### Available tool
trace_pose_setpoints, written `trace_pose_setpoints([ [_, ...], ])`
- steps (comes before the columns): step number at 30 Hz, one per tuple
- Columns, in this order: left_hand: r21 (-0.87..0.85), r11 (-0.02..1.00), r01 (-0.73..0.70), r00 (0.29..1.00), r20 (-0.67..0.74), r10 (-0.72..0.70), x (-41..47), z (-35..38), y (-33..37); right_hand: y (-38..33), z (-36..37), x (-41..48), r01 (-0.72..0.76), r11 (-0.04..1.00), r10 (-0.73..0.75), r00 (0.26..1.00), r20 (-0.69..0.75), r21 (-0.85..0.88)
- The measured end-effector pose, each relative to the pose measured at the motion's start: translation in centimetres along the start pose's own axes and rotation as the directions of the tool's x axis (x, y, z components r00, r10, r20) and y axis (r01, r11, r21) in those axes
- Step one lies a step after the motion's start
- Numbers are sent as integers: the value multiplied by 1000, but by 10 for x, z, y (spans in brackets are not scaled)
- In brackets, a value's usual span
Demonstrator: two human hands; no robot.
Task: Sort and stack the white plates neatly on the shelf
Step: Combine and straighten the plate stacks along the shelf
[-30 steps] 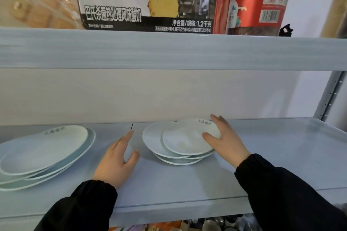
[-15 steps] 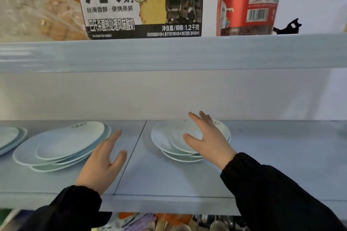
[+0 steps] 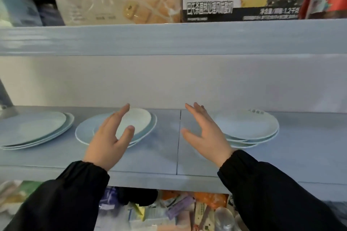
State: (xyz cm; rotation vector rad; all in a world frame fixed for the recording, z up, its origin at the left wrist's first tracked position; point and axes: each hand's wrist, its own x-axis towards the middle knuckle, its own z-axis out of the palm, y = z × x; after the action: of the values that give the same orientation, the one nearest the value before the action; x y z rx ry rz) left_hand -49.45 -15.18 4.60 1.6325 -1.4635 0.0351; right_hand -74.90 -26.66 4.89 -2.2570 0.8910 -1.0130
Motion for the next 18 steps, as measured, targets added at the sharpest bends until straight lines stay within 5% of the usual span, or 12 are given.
trace_pose_setpoints([
  [9,-60,988,140,990,0,-140,-5,-62,-102,-30,104,15,-113,989,114,993,-7,91],
  [18,-309,885,348,932,10,-363,26,-58,-155,-43,146,56,-262,896,320,941,-113,358],
])
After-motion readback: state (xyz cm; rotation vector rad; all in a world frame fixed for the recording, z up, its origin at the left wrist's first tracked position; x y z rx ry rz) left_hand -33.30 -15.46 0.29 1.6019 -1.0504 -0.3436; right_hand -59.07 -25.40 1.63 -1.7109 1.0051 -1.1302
